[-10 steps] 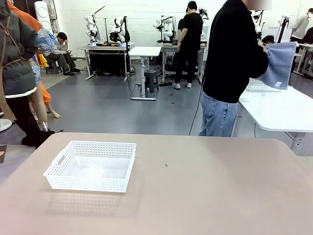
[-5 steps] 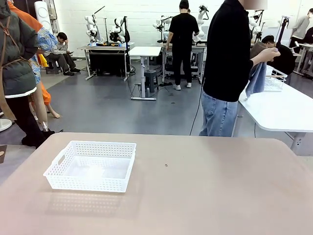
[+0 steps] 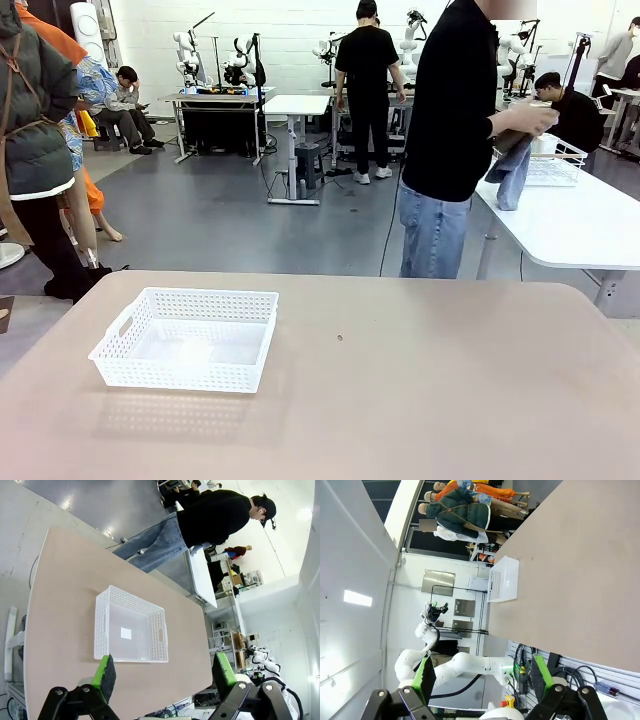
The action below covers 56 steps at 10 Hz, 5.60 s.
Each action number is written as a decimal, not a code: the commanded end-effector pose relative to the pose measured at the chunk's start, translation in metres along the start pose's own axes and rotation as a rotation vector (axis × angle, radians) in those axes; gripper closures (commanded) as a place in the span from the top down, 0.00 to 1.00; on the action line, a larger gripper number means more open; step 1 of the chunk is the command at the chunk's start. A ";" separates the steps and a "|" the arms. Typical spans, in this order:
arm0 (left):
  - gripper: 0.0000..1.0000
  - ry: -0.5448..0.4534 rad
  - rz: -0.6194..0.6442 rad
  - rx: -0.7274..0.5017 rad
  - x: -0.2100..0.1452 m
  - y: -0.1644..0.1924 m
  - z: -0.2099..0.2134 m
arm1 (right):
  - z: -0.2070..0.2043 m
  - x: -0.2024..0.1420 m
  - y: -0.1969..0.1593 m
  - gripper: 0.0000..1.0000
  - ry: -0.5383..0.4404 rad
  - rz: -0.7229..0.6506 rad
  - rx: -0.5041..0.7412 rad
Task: Clean and organize the cups into the basket.
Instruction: Pick up the Organizing basket and move it to the center of the table, then pick up the Reusable plastic cup from the right side of the table and place it inside the Organizing basket.
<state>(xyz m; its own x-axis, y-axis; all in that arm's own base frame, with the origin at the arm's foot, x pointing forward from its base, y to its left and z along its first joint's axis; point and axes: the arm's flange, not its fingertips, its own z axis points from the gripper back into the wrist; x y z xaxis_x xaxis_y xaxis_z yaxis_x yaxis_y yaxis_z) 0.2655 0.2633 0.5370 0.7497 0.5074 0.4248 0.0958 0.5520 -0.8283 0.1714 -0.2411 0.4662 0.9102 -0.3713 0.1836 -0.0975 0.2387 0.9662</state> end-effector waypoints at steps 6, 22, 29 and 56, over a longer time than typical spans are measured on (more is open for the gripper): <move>1.00 -0.011 0.003 0.005 0.001 0.001 0.000 | -0.002 0.002 -0.003 1.00 -0.023 0.002 0.007; 1.00 -0.011 0.003 0.005 0.001 0.001 0.000 | -0.002 0.002 -0.003 1.00 -0.023 0.002 0.007; 1.00 0.477 -0.498 0.623 -0.025 -0.113 -0.106 | -0.171 0.025 -0.001 1.00 0.340 0.632 -0.427; 1.00 0.861 -0.362 0.776 -0.066 -0.084 -0.301 | -0.263 0.123 -0.083 1.00 0.661 1.442 -0.413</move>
<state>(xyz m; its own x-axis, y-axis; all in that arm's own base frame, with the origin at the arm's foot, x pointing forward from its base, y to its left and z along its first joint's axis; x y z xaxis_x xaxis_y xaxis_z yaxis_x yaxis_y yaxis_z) 0.4067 -0.0164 0.4653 0.9782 -0.2018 -0.0495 0.1927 0.9702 -0.1472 0.4043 -0.0660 0.3596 0.1716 0.7448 0.6449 -0.9638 0.2624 -0.0466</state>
